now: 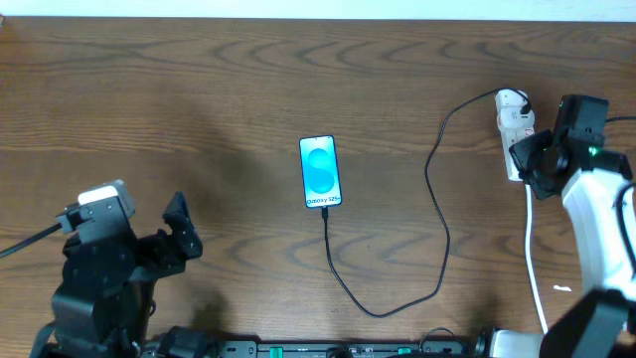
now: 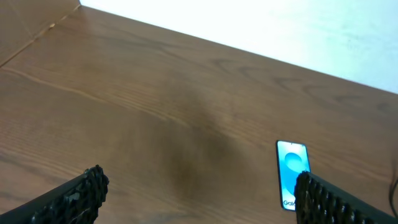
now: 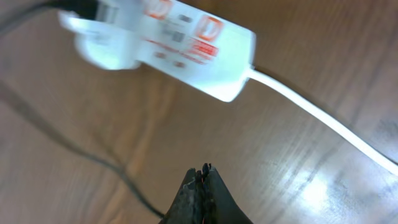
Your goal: Plug charger to phone and switch on socket
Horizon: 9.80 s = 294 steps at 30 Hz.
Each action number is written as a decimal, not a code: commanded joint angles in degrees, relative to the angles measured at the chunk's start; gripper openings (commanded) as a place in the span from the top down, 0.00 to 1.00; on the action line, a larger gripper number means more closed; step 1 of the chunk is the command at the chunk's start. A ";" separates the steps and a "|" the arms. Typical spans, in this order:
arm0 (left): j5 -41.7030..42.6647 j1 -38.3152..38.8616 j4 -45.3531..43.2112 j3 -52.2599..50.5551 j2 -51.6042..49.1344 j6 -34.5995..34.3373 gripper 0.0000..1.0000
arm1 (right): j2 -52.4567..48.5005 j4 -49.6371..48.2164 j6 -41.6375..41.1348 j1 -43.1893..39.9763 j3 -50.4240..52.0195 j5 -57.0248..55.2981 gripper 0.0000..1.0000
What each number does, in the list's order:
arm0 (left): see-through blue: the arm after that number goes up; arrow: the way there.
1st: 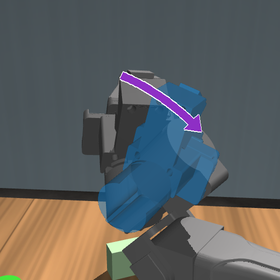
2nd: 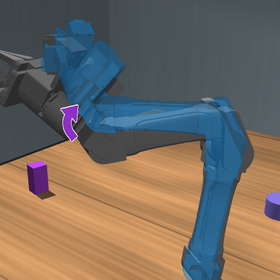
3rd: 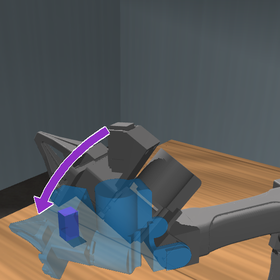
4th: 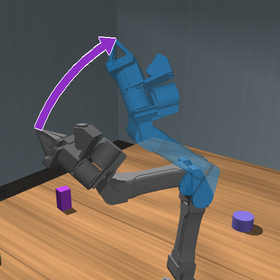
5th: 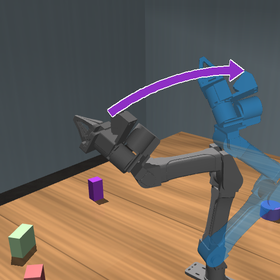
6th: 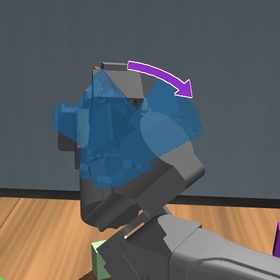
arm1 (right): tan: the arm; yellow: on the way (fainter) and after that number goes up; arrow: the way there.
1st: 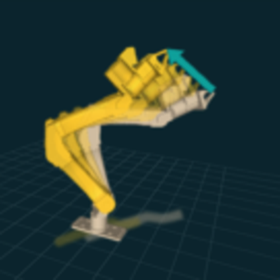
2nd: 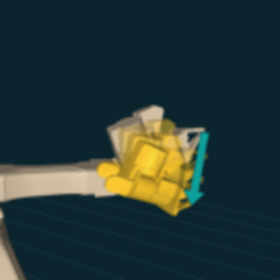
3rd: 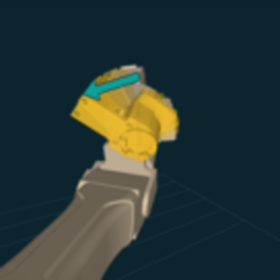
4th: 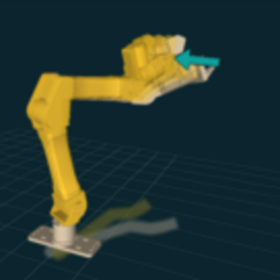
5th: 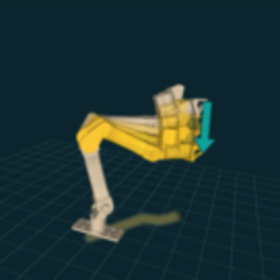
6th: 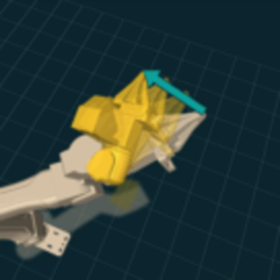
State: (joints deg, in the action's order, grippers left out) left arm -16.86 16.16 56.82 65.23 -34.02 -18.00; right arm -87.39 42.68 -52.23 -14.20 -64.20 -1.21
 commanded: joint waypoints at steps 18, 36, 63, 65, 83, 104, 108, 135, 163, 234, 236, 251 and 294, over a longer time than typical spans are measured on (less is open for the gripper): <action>-0.79 -0.15 0.17 -0.17 17.92 0.15 0.02 | -34.21 17.90 -4.94 -4.92 -40.19 5.05 0.99; -0.79 -0.15 0.17 -0.17 19.52 0.15 0.02 | -39.50 14.45 -8.63 -6.21 -41.44 5.05 0.99; -0.79 -0.13 0.17 -0.17 19.74 0.15 0.02 | -45.03 9.79 -10.21 -6.32 -41.44 7.41 0.99; -0.79 -0.13 0.17 -0.17 19.74 0.15 0.02 | -46.51 10.08 -9.40 -6.32 -41.44 7.63 0.99; -0.79 -3.45 0.22 -0.24 23.91 0.15 0.02 | -27.26 21.81 -6.62 -7.91 -41.44 -6.19 0.99; -0.79 -8.90 8.68 0.81 33.88 0.15 0.02 | 17.75 13.00 1.05 -7.78 -41.44 -8.68 0.99; -0.79 -8.90 15.10 0.63 33.88 0.15 0.02 | 21.64 13.64 4.72 -7.78 -41.44 -12.39 0.99; -0.59 -8.92 25.03 0.63 33.86 -0.28 0.02 | 21.42 22.95 10.10 -7.89 -41.33 -39.36 0.99; -0.59 -7.76 25.05 0.63 33.86 -0.28 0.02 | 17.90 18.16 5.90 -7.82 -40.74 -12.44 0.99; -0.59 -12.63 25.05 0.63 33.86 -0.28 0.02 | 18.12 19.91 5.99 -3.61 -40.74 -23.08 0.99; -0.59 -12.63 25.03 0.63 33.86 -0.28 0.02 | 18.01 19.91 5.97 -3.61 -40.74 -22.99 0.99; -0.59 -12.63 25.05 0.63 33.86 -0.28 0.02 | 18.10 19.93 5.99 -3.58 -40.74 -19.17 0.99; -0.59 -12.61 25.05 0.63 33.86 -0.26 0.02 | 37.13 10.67 8.63 1.55 -40.74 4.37 0.98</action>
State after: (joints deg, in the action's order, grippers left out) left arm -17.06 3.79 81.97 65.45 -0.58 -18.17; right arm -53.41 52.82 -45.52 -12.88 -104.86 1.78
